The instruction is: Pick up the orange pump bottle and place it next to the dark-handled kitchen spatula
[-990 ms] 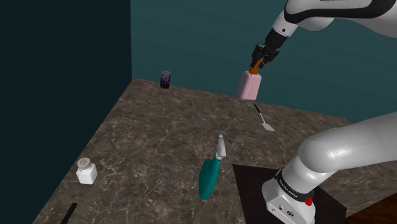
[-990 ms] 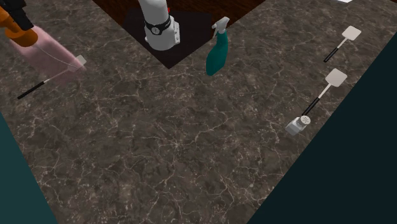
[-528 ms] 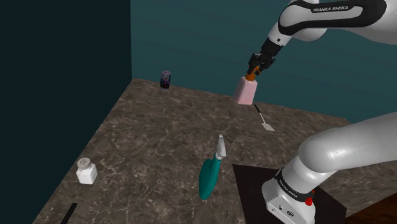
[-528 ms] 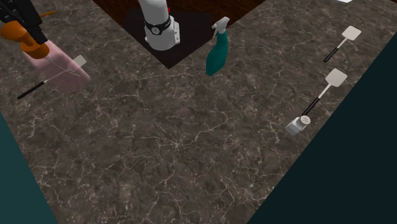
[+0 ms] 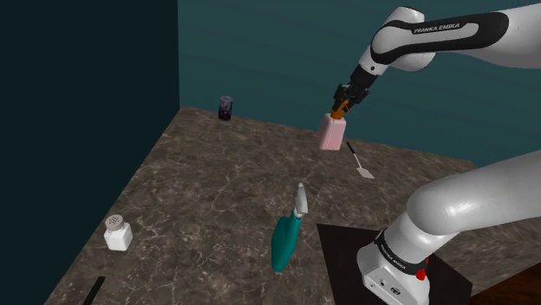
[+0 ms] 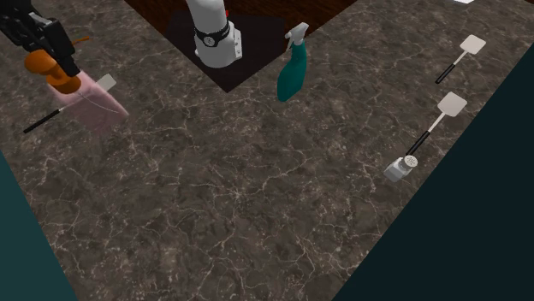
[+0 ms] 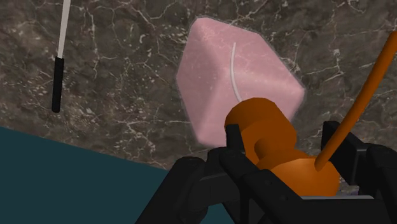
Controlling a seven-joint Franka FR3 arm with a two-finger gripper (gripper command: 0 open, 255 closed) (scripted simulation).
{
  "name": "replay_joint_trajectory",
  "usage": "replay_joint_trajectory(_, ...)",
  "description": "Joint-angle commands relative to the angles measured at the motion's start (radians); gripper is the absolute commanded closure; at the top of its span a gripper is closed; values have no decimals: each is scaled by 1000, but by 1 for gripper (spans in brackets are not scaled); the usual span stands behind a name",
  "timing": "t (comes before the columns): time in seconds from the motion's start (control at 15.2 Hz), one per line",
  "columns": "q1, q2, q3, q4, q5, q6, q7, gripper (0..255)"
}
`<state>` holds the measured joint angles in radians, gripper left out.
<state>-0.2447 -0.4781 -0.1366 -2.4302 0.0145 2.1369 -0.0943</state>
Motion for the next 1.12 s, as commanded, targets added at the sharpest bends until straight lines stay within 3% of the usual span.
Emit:
replay_joint_trajectory(0.0,0,3,-1,-28,0,32,-2,255)
replay_joint_trajectory(0.86,5,77,-14,-155,12,232,-22,255)
replay_joint_trajectory(1.06,5,77,-14,-155,12,232,-22,255)
